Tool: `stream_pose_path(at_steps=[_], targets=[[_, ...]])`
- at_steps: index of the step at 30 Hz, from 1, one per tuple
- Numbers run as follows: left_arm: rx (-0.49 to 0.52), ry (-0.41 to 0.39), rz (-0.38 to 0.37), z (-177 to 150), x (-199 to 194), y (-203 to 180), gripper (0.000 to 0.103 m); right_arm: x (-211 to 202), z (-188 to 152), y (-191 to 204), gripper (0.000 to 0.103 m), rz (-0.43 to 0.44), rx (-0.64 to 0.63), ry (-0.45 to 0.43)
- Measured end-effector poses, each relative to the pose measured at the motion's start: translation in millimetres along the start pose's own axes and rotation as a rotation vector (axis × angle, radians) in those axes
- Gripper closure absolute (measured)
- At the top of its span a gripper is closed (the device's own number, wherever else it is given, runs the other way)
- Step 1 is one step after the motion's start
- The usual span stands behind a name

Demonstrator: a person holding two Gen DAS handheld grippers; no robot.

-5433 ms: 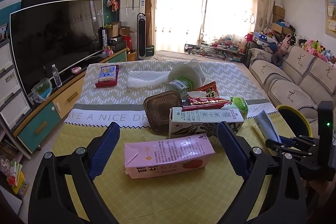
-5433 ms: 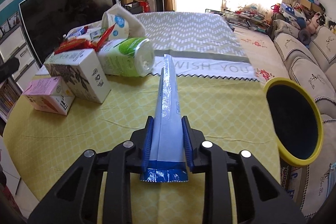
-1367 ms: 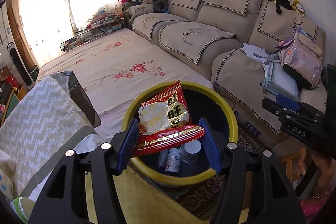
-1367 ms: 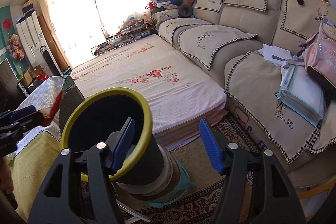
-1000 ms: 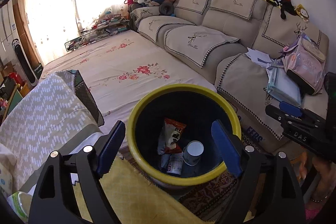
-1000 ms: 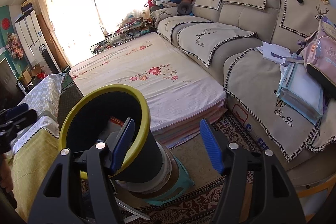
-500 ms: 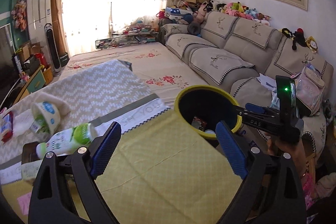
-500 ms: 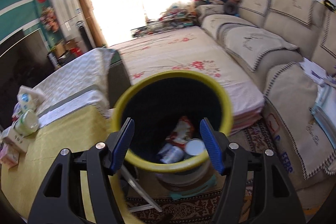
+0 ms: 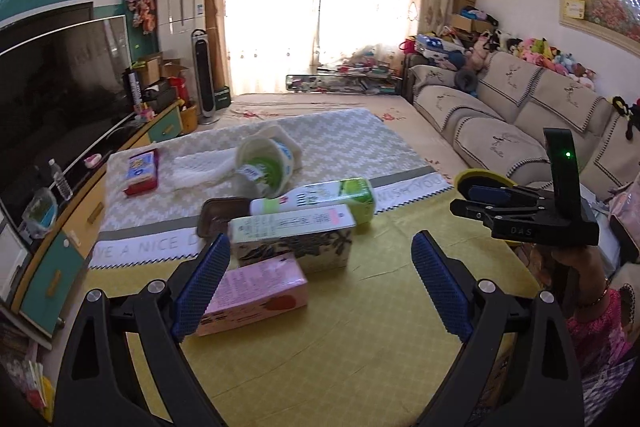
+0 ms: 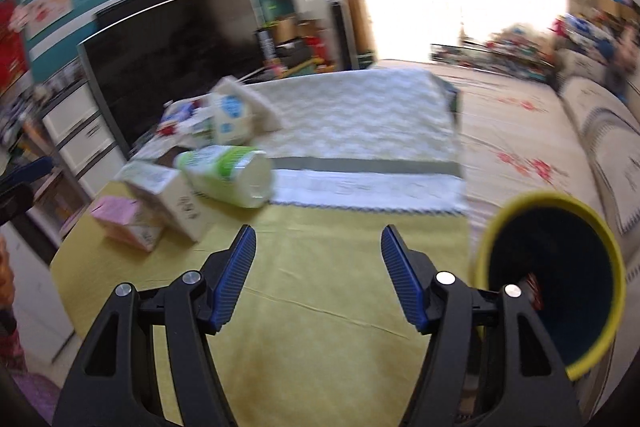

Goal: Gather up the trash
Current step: 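Move the left gripper back over the table, then grasp the white tea box with the right gripper and lift it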

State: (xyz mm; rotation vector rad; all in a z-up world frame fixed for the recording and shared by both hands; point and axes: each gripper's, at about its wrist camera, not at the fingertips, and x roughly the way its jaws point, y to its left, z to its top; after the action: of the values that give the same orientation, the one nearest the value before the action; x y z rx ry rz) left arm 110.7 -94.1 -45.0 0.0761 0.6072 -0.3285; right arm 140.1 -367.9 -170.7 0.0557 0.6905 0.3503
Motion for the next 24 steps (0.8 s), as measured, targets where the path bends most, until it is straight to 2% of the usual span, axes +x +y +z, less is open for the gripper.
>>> stream_pose_path(at_steps=[5,9,16,21,23,24], targets=[[-0.085,0.005,0.037,-10,-6,32,0.012,27,16,43,0.041,0.157,-0.165,0.038],[-0.082,0.014,0.054,-13,-3,33,0.012,50,24,74,0.041,0.272,-0.253,0.085],[-0.062,0.022,0.054,-12,5,24,0.012,74,33,101,0.041,0.317,-0.337,0.120],[-0.086,0.037,0.050,-13,11,25,0.012,86,40,107,0.041,0.341,-0.367,0.120],[-0.087,0.044,0.049,-14,14,25,0.012,90,42,108,0.044,0.352,-0.371,0.126],[-0.086,0.046,0.049,-15,15,25,0.012,91,42,108,0.049,0.358,-0.374,0.131]])
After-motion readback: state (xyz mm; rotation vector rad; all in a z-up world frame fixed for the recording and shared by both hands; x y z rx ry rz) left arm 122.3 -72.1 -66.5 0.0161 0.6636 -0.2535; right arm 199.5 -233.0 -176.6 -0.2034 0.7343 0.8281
